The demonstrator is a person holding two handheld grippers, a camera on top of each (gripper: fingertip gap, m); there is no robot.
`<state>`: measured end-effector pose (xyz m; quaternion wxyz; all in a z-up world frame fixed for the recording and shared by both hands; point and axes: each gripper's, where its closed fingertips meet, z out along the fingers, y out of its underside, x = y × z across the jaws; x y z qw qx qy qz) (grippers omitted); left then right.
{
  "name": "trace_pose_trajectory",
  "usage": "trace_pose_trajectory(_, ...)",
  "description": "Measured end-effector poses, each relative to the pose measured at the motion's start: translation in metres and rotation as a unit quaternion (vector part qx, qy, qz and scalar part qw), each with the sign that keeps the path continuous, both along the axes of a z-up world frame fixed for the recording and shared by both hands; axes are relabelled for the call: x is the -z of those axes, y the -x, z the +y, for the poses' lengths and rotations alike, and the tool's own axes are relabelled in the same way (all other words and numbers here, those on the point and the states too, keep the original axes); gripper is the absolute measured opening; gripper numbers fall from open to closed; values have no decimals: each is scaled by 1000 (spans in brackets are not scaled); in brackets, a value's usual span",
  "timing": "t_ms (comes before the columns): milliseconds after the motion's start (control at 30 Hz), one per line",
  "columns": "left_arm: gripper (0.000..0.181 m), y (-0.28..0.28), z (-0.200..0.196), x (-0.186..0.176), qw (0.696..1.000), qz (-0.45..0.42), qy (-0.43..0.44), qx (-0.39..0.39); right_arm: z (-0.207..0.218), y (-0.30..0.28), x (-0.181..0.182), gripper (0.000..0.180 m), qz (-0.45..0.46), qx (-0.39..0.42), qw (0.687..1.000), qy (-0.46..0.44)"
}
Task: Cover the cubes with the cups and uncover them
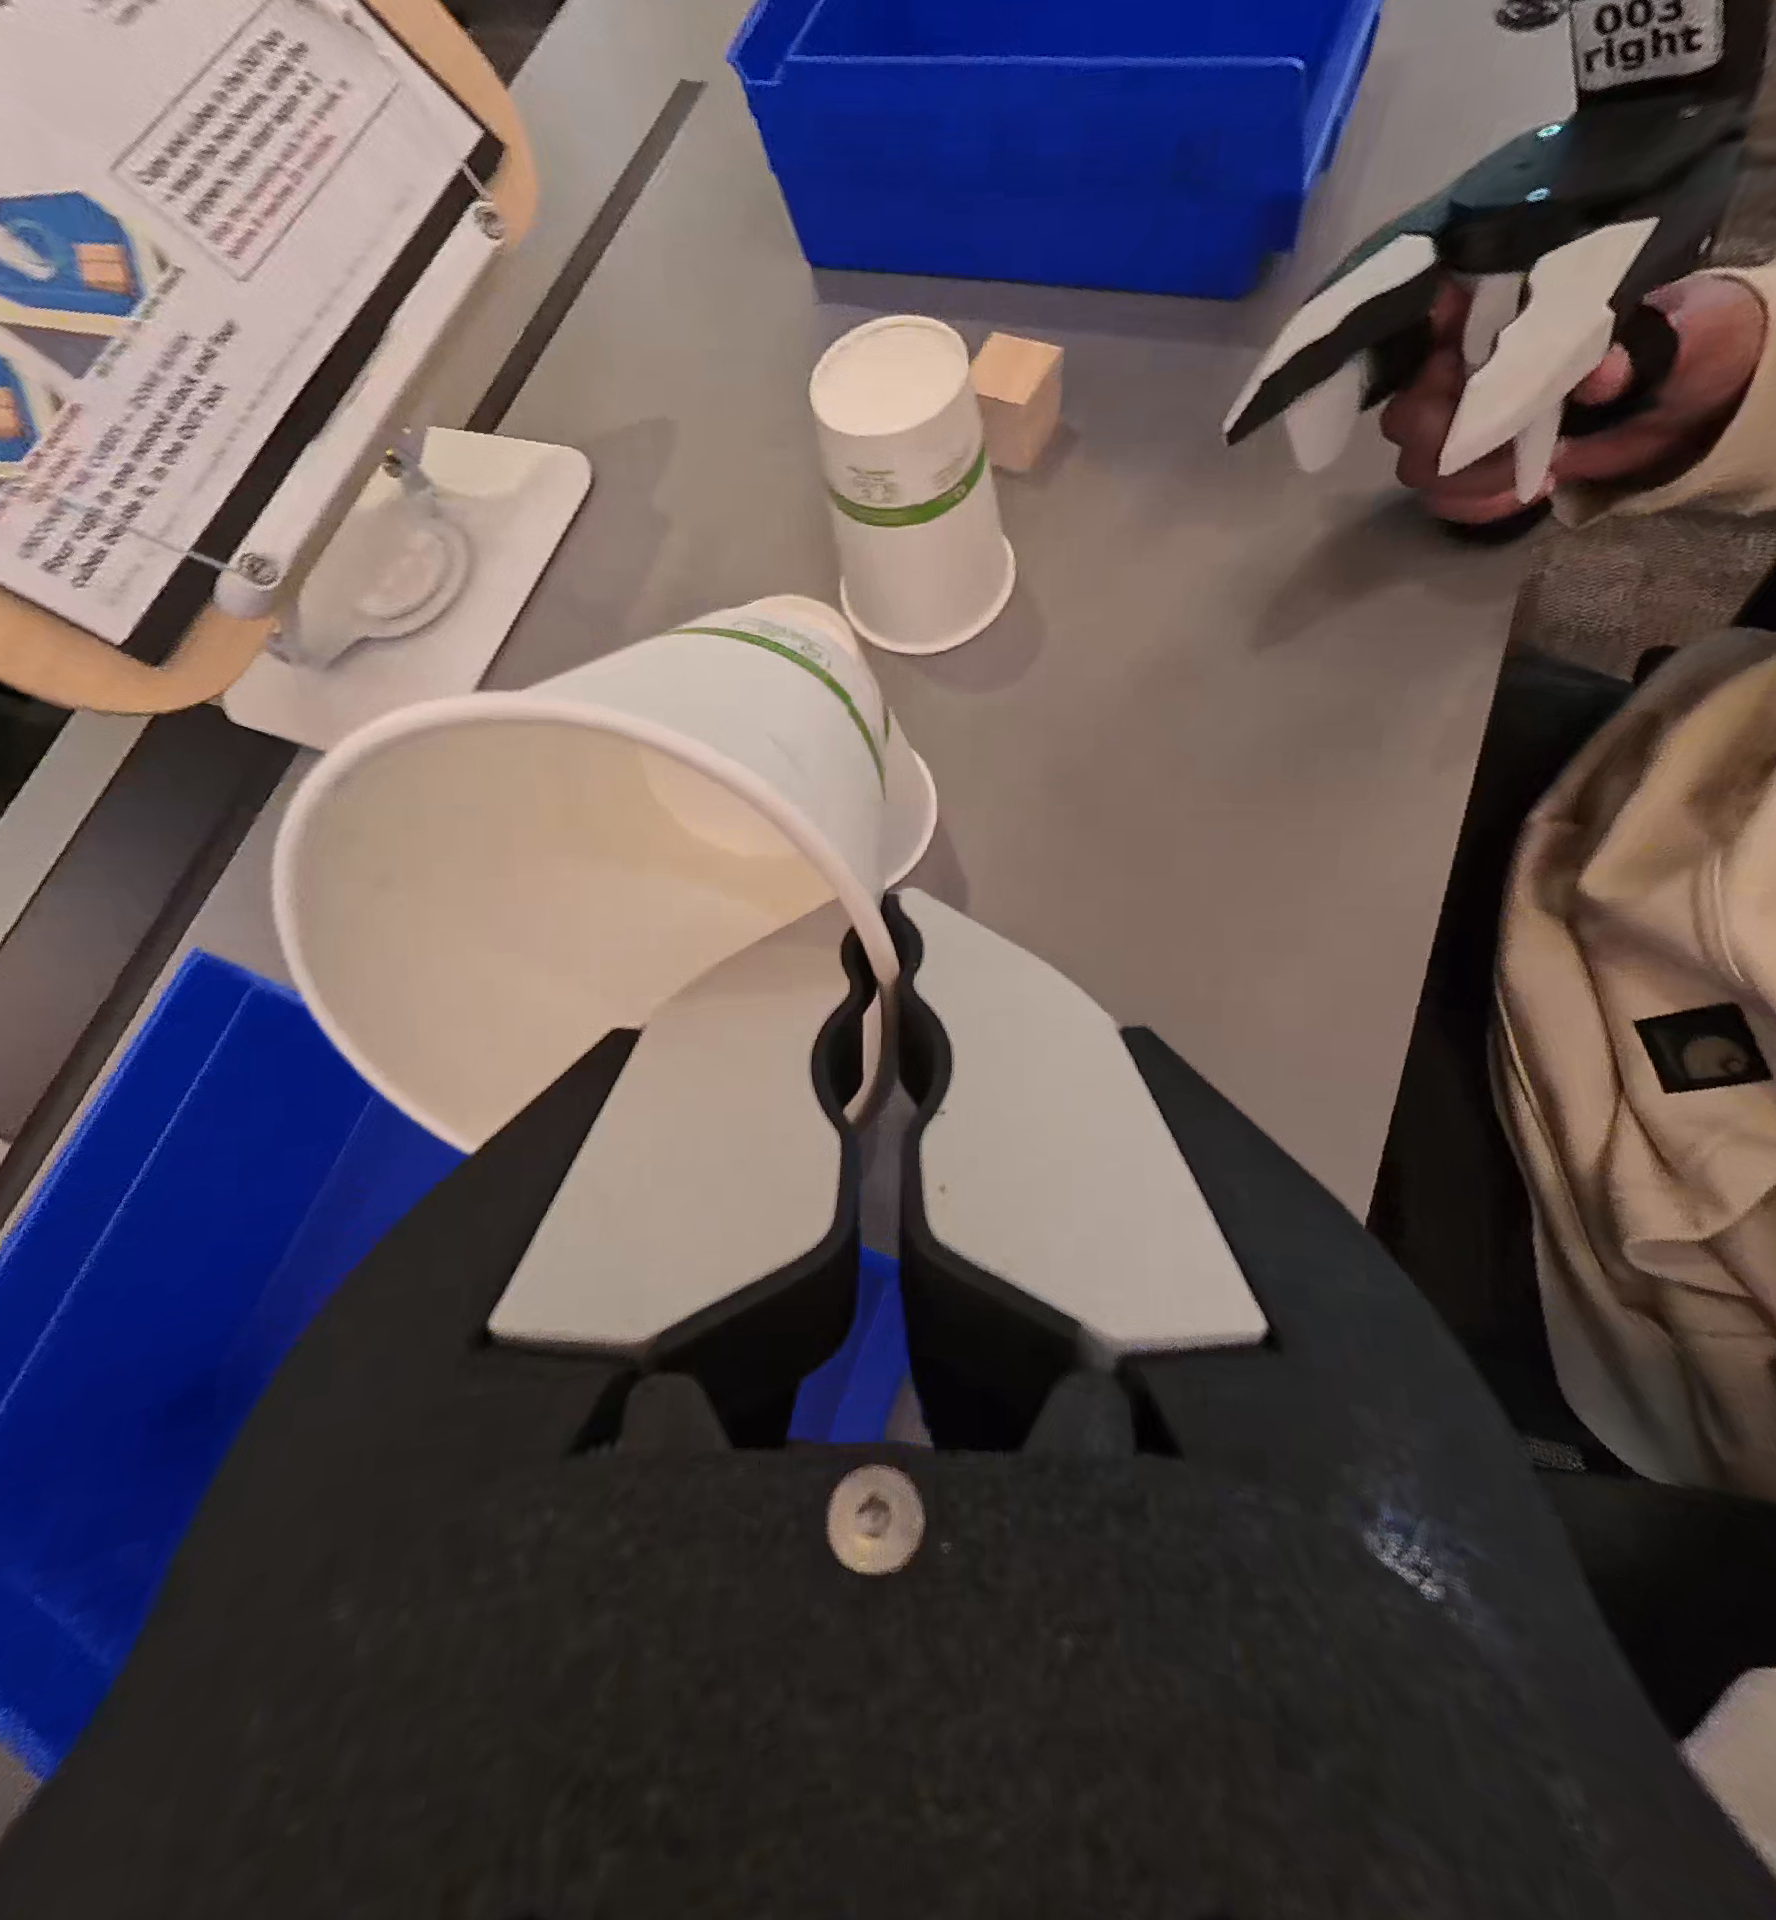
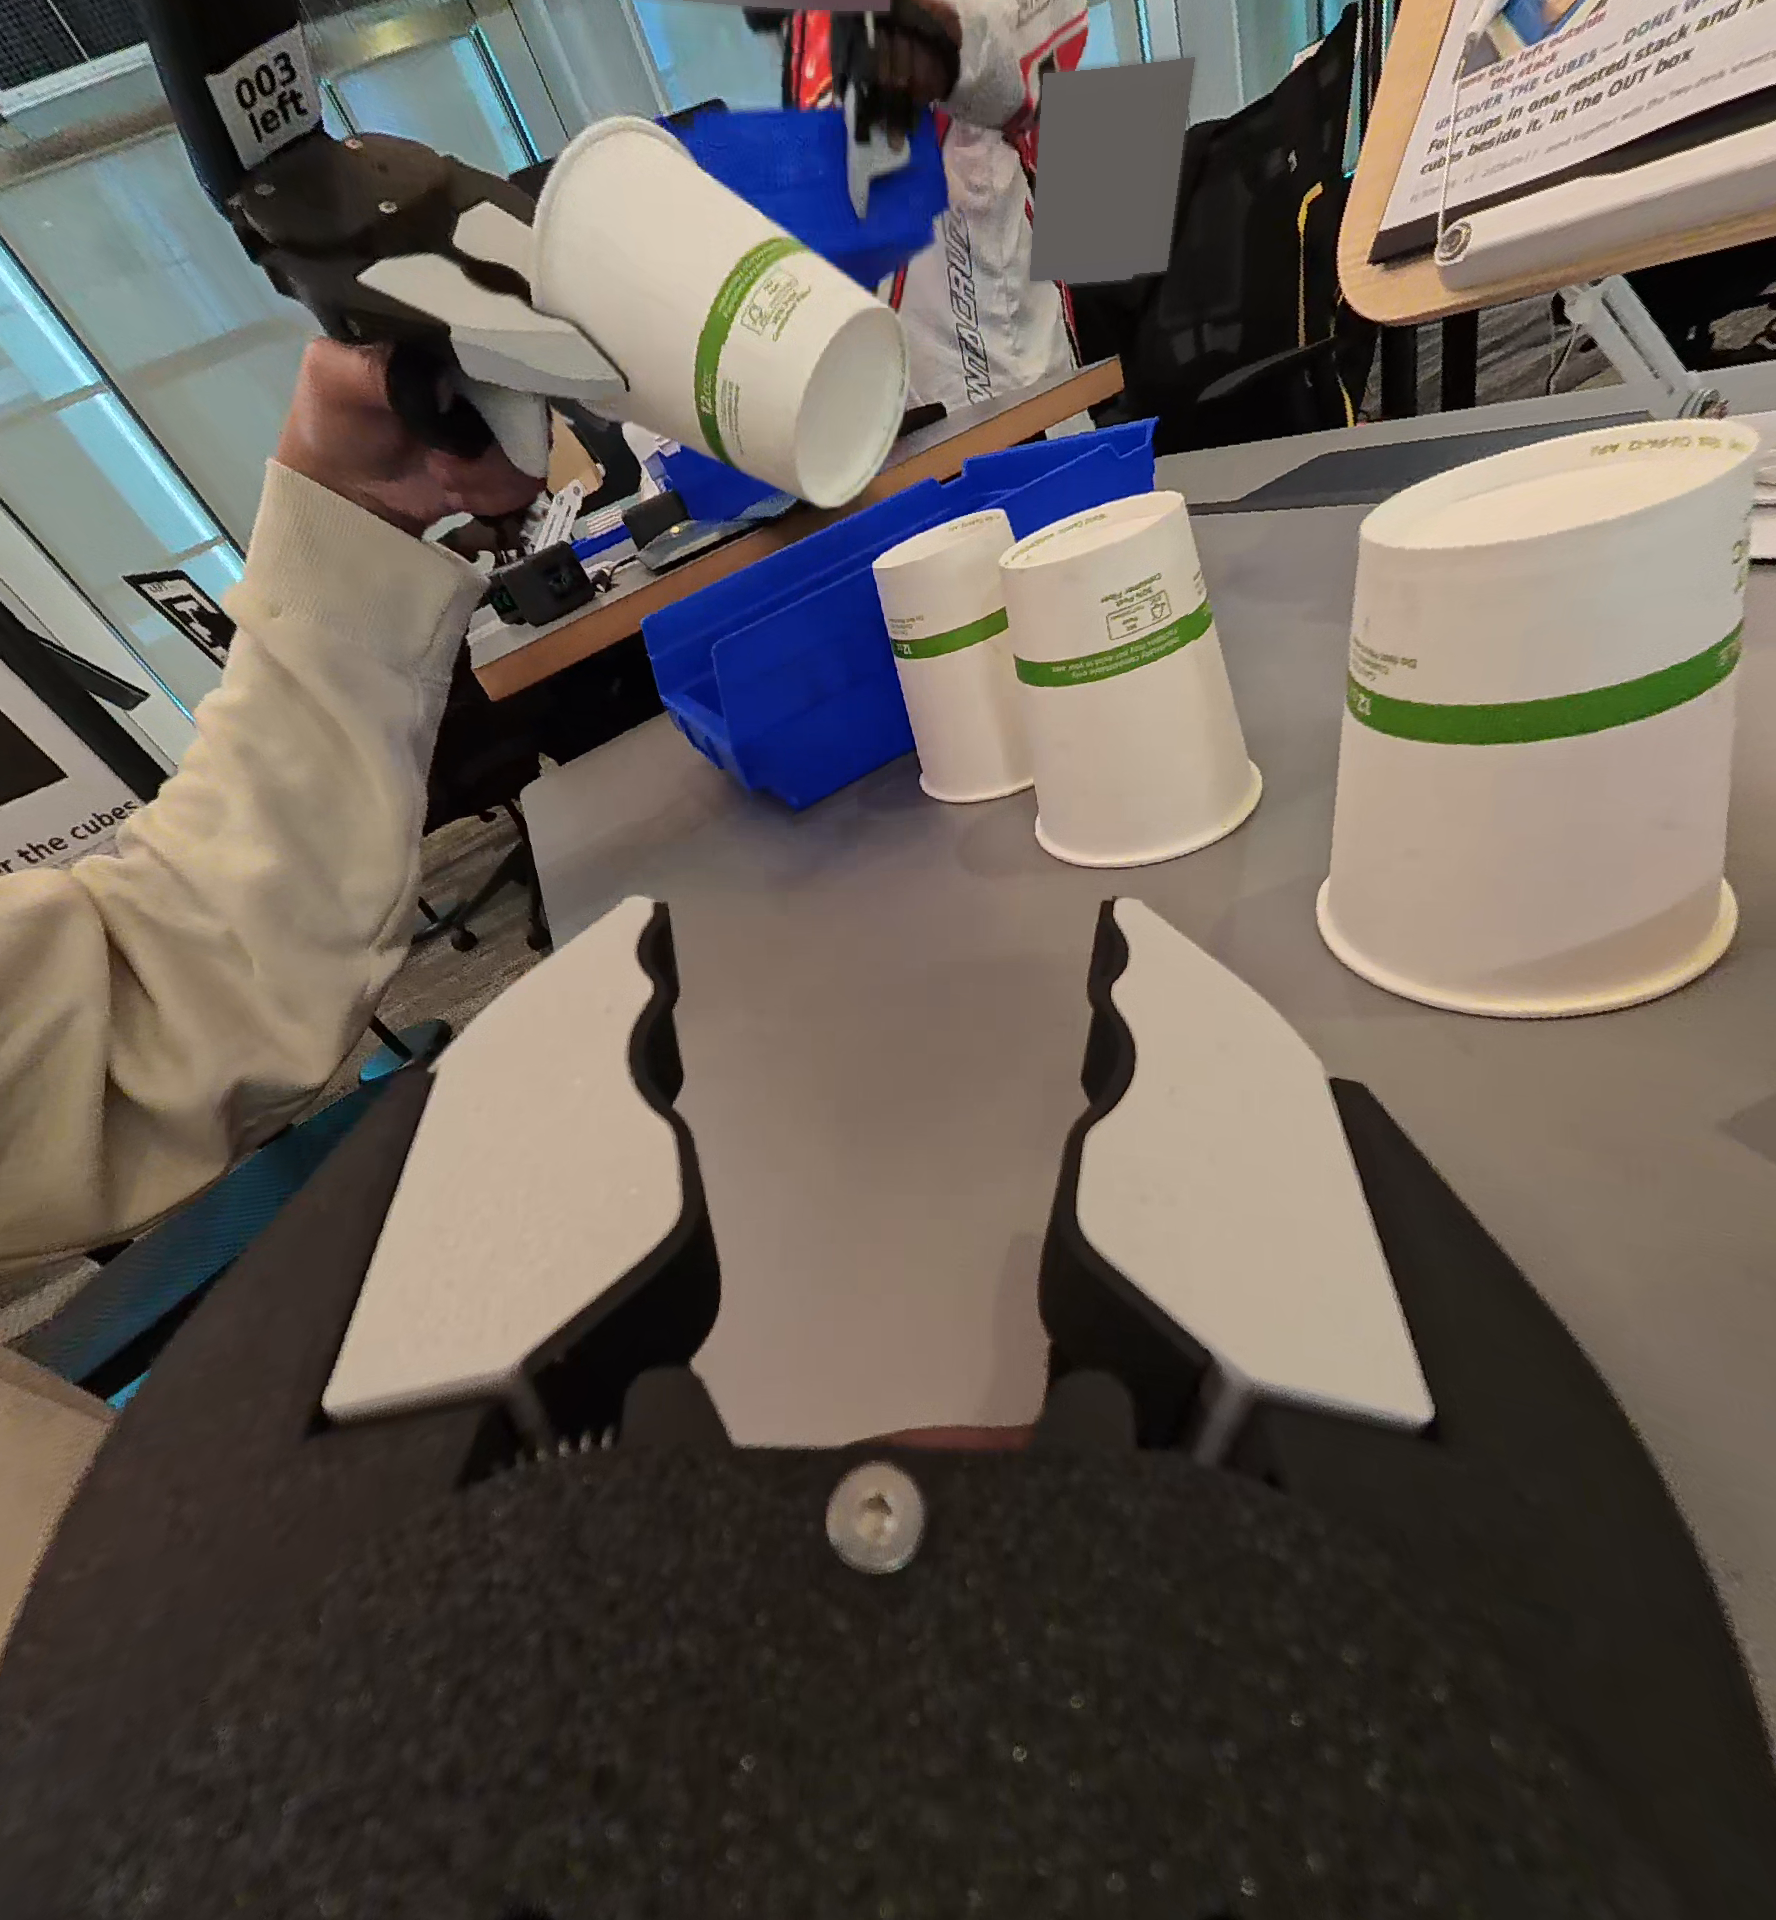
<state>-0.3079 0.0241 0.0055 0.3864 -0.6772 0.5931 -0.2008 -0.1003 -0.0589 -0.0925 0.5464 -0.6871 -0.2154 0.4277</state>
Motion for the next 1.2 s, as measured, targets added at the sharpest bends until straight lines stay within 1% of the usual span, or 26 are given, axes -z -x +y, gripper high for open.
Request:
trace_pose_trajectory(133,0,-18,-10,-3,999,-34,12,31,0,1,2,76,-1,-2,1000,3)
trace_pose_trajectory(233,0,-38,-22,-7,993,-85,37,71,1,3,0,77,12,-4,1000,7)
trace_pose_trajectory(367,0,-74,-45,-15,970,-182,89,136,5,12,-12,87,75,-20,997,19)
trace_pose_trajectory(433,0,-91,-57,-15,955,-215,119,166,8,14,-22,94,82,-15,996,-13)
trace_pose_trajectory(533,0,-111,-69,-1,951,-207,132,187,6,17,-36,94,12,-30,996,-89)
trace_pose_trajectory(600,0,-121,-79,7,947,-206,144,202,6,16,-50,94,-26,-42,991,-123)
trace_pose_trajectory(700,0,-133,-88,10,939,-220,159,213,9,19,-70,99,-40,-55,985,-156)
trace_pose_trajectory(767,0,-139,-93,9,931,-233,174,221,14,24,-74,104,-48,-56,984,-164)
trace_pose_trajectory(833,0,-143,-95,12,928,-234,184,222,15,30,-75,102,-46,-60,983,-170)
trace_pose_trajectory(900,0,-146,-97,17,927,-231,192,226,17,35,-69,96,-58,-55,983,-168)
trace_pose_trajectory(933,0,-147,-98,18,925,-235,197,225,21,33,-67,87,-61,-37,983,-166)
trace_pose_trajectory(1067,1,-149,-94,25,919,-253,219,208,24,29,-61,86,-63,-31,986,-152)
trace_pose_trajectory(1100,9,-149,-90,28,924,-255,213,190,27,27,-59,86,-68,-24,987,-142)
trace_pose_trajectory(1133,31,-147,-84,30,929,-256,207,167,30,25,-57,86,-71,-23,989,-131)
trace_pose_trajectory(1167,50,-145,-78,31,935,-257,202,138,32,22,-55,86,-72,-23,990,-120)
trace_pose_trajectory(1200,61,-140,-70,33,941,-256,195,104,34,17,-53,86,-76,-18,991,-109)
